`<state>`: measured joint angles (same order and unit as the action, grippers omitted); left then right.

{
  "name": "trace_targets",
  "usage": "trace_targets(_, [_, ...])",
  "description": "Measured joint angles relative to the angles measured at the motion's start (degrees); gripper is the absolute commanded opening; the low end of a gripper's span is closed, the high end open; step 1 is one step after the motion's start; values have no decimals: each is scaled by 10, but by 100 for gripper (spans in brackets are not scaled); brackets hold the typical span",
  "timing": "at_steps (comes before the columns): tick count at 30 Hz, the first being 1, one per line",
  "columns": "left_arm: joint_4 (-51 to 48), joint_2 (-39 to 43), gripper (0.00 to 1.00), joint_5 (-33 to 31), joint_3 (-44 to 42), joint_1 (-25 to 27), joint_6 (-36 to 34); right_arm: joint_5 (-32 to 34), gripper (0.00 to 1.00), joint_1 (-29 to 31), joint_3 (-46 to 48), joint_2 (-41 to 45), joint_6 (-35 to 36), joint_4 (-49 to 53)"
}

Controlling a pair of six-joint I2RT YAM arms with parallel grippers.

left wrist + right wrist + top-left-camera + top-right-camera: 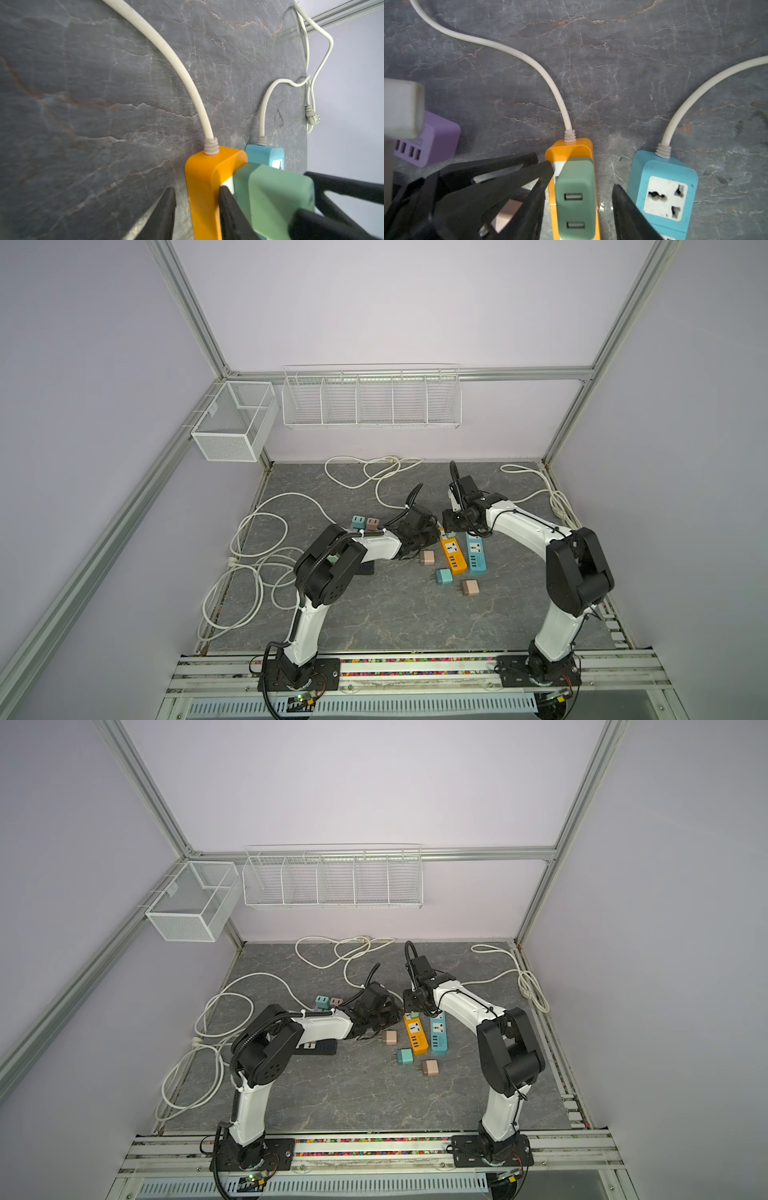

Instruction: Pull the plug off the socket

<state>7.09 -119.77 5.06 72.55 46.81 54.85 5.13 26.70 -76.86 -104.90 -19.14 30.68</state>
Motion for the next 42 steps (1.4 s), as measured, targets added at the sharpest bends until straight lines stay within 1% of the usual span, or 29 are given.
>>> trace_targets(7, [15,-13,32,13,10,0,2,0,48,0,-2,-23,3,0])
trace_targets(18, [14,-14,29,13,11,0,2,0,41,0,-2,-45,8,-2])
trace_targets(24, [14,-14,28,13,11,0,2,-5,34,0,-4,-49,12,-5])
trace_targets(37, [28,-13,26,12,6,-1,2,-4,26,0,-6,-49,14,-4])
trace_targets(42, [33,-13,26,12,2,-2,2,7,25,8,-7,-50,14,-3])
